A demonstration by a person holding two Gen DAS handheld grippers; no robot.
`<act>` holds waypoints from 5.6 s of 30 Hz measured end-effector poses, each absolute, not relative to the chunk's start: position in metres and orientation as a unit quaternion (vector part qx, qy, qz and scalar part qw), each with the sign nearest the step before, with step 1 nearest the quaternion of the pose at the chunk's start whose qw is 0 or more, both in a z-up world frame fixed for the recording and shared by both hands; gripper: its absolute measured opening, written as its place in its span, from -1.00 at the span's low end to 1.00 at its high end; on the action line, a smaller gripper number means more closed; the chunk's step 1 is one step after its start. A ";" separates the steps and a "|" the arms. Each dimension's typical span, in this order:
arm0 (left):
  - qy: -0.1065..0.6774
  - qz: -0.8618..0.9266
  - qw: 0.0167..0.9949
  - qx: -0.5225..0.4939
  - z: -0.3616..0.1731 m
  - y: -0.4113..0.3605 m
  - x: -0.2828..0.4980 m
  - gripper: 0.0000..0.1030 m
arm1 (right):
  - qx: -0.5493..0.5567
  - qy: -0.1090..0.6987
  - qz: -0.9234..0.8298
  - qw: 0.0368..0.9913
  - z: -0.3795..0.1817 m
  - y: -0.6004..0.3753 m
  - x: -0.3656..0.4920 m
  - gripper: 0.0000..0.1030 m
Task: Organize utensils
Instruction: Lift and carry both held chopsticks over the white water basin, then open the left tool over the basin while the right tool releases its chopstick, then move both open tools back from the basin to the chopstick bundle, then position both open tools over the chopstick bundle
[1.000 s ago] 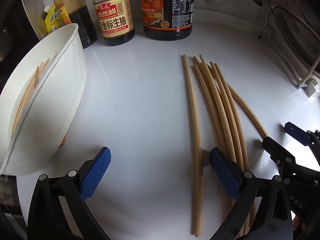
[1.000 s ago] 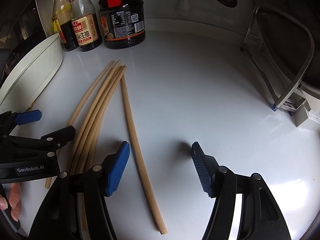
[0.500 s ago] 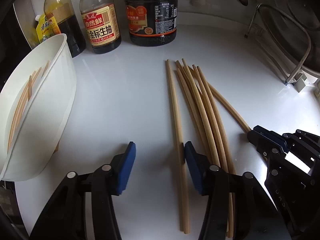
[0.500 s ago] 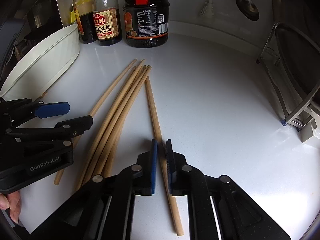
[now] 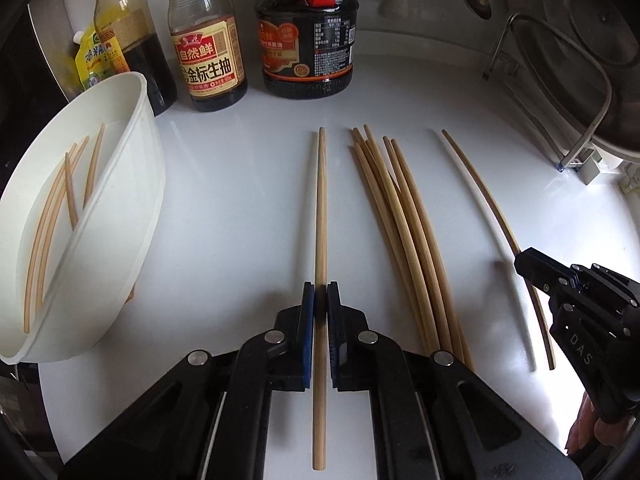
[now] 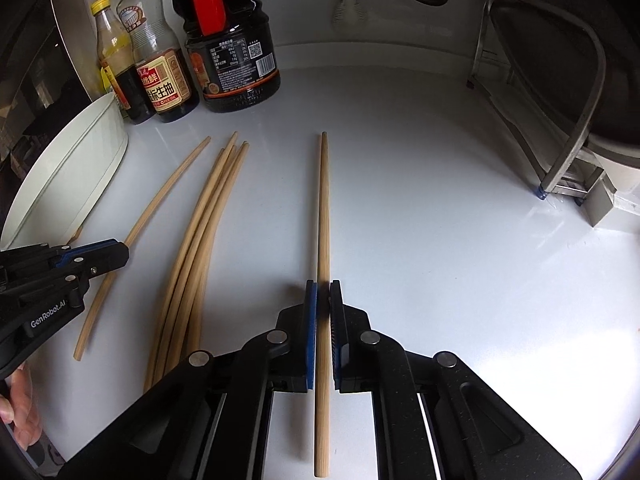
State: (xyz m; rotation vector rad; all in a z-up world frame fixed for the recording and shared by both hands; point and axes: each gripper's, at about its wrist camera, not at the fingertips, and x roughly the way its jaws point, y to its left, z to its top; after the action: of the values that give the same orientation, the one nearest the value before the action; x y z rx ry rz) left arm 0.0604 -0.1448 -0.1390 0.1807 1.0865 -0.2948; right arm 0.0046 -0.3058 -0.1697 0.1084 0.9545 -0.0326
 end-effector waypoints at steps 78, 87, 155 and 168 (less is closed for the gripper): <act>0.478 -0.090 0.873 -0.025 -0.054 0.116 0.182 -0.83 | 0.036 0.485 0.146 0.862 -0.091 -0.024 0.156 -0.88; 0.471 -0.060 0.880 -0.026 -0.049 0.130 0.175 -0.17 | 0.037 0.479 0.130 0.867 -0.087 -0.025 0.152 -0.43; 0.487 -0.126 0.863 0.049 -0.091 -0.083 0.020 0.76 | 0.056 0.474 -0.013 0.879 -0.146 -0.261 -0.029 0.04; 0.486 -0.116 0.865 0.045 -0.103 -0.090 0.030 0.76 | 0.031 0.471 0.002 0.882 -0.163 -0.255 0.000 0.04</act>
State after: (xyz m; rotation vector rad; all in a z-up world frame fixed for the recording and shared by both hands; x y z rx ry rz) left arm 0.0301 -0.0901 -0.1029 0.0934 1.0183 -0.2421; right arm 0.0001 -0.2554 -0.1630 0.0637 0.9807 0.0040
